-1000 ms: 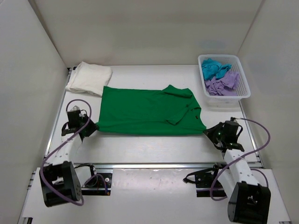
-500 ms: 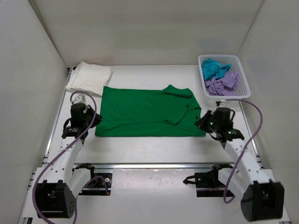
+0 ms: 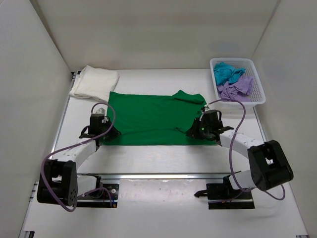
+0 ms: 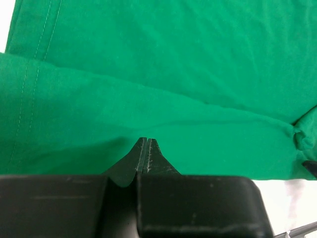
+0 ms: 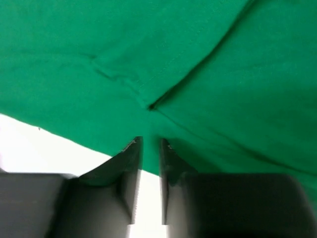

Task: Fold and stack the t-shirts
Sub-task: Grap the side of the flattened tshirt furthest away from the robot with both arms

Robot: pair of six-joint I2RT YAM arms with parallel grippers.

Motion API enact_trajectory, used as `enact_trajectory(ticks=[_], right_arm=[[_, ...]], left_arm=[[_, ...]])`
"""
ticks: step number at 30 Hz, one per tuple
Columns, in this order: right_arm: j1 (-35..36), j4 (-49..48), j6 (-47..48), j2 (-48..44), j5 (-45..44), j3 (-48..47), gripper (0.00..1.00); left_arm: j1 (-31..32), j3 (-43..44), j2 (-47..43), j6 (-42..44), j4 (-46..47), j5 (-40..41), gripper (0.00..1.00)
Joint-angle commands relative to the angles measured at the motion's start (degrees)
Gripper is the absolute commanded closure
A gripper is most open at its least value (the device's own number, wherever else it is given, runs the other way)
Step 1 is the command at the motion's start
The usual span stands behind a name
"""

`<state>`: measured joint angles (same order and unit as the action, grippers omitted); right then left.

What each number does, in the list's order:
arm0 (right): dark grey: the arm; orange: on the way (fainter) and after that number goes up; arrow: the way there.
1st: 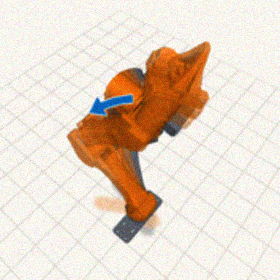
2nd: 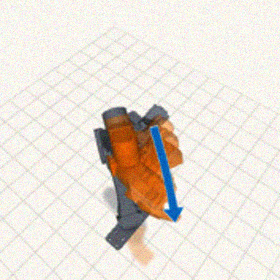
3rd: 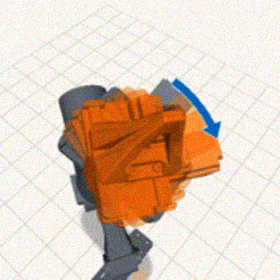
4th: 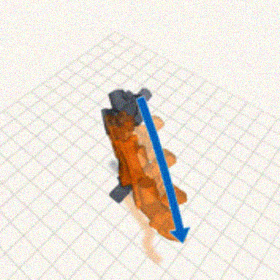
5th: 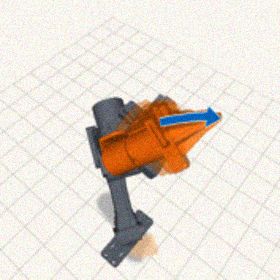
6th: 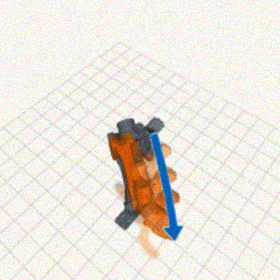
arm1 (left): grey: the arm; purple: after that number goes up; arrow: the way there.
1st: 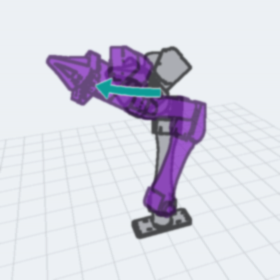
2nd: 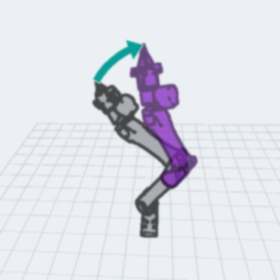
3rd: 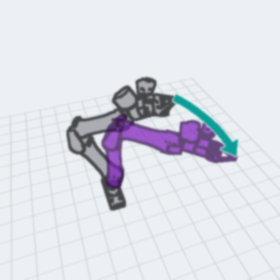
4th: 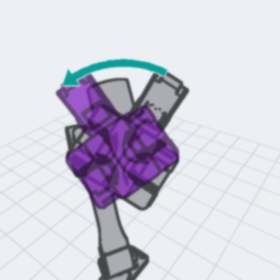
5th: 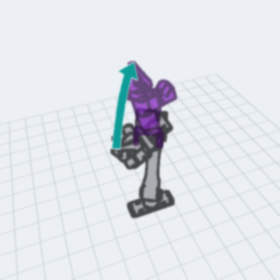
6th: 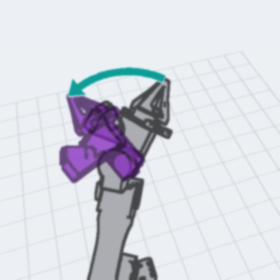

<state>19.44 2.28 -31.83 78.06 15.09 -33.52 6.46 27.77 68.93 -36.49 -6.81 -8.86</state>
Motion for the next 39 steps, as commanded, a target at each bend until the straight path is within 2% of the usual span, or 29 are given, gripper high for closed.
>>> enact_trajectory(ticks=[1, 5, 14, 18, 20, 22, 29, 34, 35, 39], right_arm=[[0.94, -4.83, 0.02, 0.51, -0.24, -1.9, 0.73], [-0.98, -6.85, 0.1, 1.74, 1.08, -1.9, 0.65], [-1.51, -7.38, -0.86, 7.89, 3.18, -4.81, 0.67], [-1.86, -8.17, -1.03, 8.68, 2.84, -5.59, 0.79], [-2.21, -7.82, -0.77, 9.04, 3.1, -6.73, 0.93], [-1.95, -6.51, 0.1, 9.74, 2.49, -7.7, 1.0], [-1.6, -2.73, 1.95, 14.48, 1.08, -17.88, 1.0], [-0.03, 0.6, 2.3, 22.47, 0.82, -26.85, 1.0], [0.07, 1.14, 2.91, 23.27, 0.64, -28.17, 0.98], [2.34, 3.43, 3.97, 26.61, -2.25, -33.97, 0.81]], left_arm=[[-0.74, -0.52, -1.25, 0.01, 3.99, -1.51, 1.0], [-0.22, -0.87, -1.69, 0.28, 3.73, 0.33, 1.0], [-1.89, -4.13, -2.83, 0.02, 4.61, -0.45, 1.0], [-1.62, -3.6, -3.09, 0.02, 4.26, -0.19, 1.0], [-1.62, -3.51, -2.66, 0.19, 4.09, -0.45, 1.0], [-2.15, -4.12, -2.57, 0.02, 4.69, -0.28, 1.0], [-2.24, -4.83, -3.01, -0.07, 4.35, 0.25, 1.0], [-1.89, -5.0, -3.62, -0.6, 4.17, 0.16, 1.0], [-1.63, -4.66, -3.28, -0.69, 4.26, 0.07, 1.0], [-1.1, -4.48, -5.11, -1.04, 3.65, 0.51, 1.0]])
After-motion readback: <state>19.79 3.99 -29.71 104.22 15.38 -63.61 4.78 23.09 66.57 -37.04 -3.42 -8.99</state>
